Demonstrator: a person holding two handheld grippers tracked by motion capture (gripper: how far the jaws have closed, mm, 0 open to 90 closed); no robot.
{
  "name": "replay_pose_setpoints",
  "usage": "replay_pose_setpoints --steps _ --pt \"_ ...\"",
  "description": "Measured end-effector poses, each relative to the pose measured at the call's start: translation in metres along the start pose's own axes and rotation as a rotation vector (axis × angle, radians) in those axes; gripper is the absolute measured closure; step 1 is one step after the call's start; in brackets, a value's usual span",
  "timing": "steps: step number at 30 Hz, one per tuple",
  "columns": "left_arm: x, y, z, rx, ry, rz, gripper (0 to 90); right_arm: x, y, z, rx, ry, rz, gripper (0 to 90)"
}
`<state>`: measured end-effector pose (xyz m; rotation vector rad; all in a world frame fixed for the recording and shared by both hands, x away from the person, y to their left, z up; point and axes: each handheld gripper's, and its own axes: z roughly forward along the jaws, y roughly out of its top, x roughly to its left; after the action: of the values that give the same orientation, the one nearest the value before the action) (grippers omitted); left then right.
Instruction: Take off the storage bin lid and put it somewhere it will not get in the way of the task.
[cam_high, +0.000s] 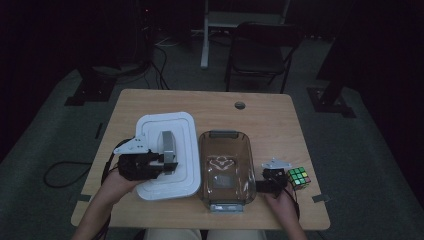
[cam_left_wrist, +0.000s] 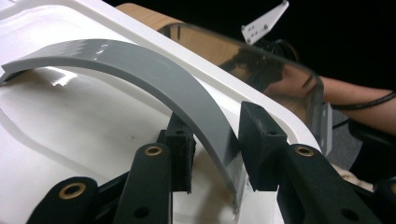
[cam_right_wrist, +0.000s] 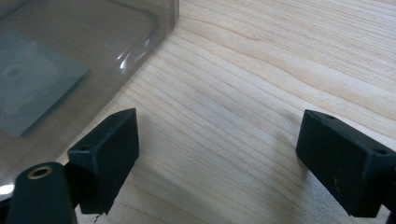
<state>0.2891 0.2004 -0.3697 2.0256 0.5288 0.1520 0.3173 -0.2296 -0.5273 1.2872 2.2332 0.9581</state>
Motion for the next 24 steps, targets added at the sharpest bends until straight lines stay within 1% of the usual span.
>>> replay_pose_setpoints --steps 3,7,10,13,15,16,19,21,23,24 --pt "0.003 -0.009 -0.001 -0.001 0.004 0.003 67.3 0.0 0.0 0.0 0.0 0.0 0.0 13.1" --pt "0.009 -0.021 0.002 0.003 0.007 -0.02 67.3 0.0 0.0 0.0 0.0 0.0 0.0 13.1" --pt "0.014 -0.031 0.009 0.021 0.007 -0.031 67.3 0.0 0.0 0.0 0.0 0.0 0.0 13.1" --pt "0.019 -0.04 0.017 0.037 -0.006 -0.045 67.2 0.0 0.0 0.0 0.001 -0.001 -0.001 13.1" --pt "0.024 -0.046 0.022 0.035 -0.017 -0.063 67.1 0.0 0.0 0.0 0.001 0.0 -0.001 13.1" --pt "0.026 -0.048 0.024 0.028 -0.029 -0.07 67.1 0.0 0.0 0.0 0.001 -0.001 -0.001 13.1" --pt "0.029 -0.055 0.031 0.022 -0.048 -0.071 67.1 0.0 0.0 0.0 0.0 0.0 0.0 13.0" --pt "0.03 -0.057 0.034 0.028 -0.05 -0.069 67.2 0.0 0.0 0.0 0.0 0.0 0.0 13.1" --pt "0.032 -0.061 0.042 0.048 -0.046 -0.069 67.1 0.0 0.0 0.0 0.0 0.0 0.0 13.1" --pt "0.033 -0.064 0.045 0.054 -0.052 -0.07 67.2 0.0 0.0 0.0 0.0 0.0 0.001 13.1"
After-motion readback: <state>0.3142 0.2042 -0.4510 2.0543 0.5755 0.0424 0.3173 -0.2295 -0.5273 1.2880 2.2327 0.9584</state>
